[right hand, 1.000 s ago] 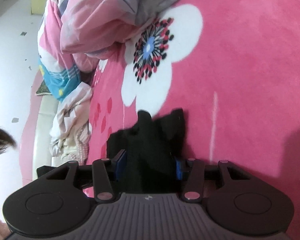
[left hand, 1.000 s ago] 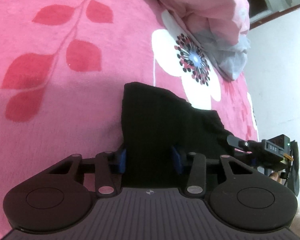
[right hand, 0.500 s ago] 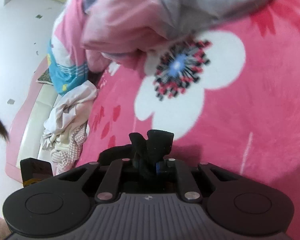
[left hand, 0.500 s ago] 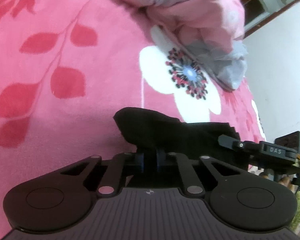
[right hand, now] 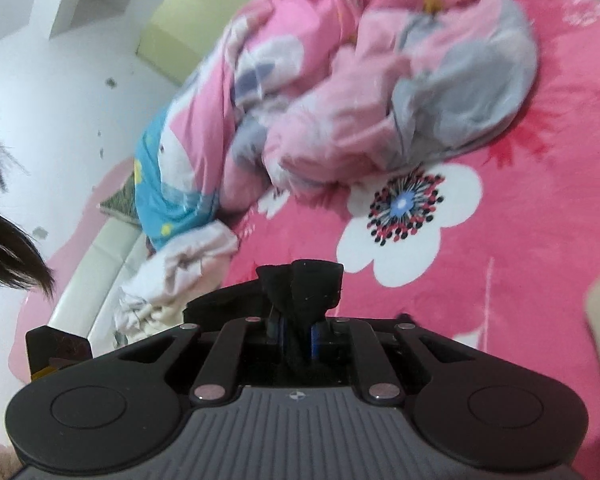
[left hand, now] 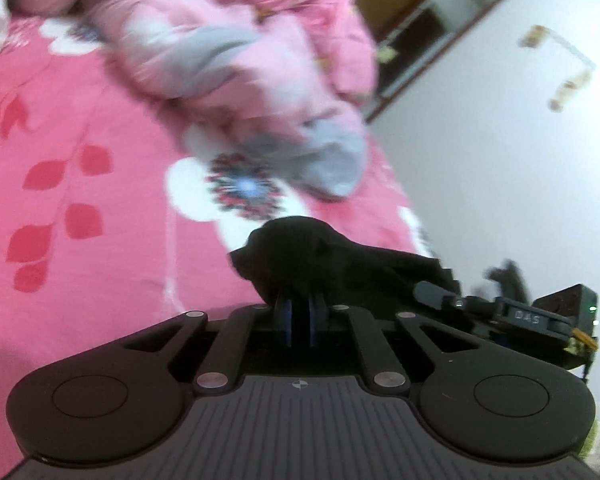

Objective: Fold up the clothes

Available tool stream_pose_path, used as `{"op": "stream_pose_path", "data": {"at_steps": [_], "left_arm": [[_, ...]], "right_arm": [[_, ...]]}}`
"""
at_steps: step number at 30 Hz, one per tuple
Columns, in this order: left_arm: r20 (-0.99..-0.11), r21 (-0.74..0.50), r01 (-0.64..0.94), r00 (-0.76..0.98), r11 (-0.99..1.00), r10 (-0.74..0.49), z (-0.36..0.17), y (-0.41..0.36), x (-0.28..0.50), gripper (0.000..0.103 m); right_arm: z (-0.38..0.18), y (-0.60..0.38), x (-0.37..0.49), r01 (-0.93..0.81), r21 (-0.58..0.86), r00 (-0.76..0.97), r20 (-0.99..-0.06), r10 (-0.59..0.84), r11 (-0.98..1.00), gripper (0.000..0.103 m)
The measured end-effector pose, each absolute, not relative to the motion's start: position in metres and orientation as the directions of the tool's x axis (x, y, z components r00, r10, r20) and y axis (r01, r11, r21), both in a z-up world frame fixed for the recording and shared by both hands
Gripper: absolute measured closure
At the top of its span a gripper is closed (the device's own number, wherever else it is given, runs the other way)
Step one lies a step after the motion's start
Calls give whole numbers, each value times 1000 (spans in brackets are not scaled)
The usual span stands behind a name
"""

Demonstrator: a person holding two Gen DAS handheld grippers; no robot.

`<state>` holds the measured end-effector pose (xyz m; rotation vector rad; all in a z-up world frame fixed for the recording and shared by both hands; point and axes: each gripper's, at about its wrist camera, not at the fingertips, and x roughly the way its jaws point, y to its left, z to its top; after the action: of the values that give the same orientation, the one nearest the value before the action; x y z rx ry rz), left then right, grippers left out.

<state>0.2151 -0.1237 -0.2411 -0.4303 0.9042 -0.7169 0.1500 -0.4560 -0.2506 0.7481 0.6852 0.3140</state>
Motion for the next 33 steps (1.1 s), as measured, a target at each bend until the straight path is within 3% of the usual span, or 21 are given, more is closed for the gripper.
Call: {"op": "stream_pose_path", "data": {"at_steps": [10,18,25,33], "left_arm": [[-420,-671,560,253,486,-871,-159,-167,137,98],[-328,-738,586,124,336,-936,-142,-248,106,98],[-333,-753,575,84,319,-939,-149,-322,91,98],[-386,-733,548,154,404,-909,-161,-331,85,98]], "right_arm": [[-151,-473,21,78,665,886,-387,254,743,92],[-102,-551,-41,160,641,925,-362,112,750,92],[-99,-628,-67,166,661,910,-388,143,732,92],[-129,-665,-45,147,693,863,-439,250,706,92]]}}
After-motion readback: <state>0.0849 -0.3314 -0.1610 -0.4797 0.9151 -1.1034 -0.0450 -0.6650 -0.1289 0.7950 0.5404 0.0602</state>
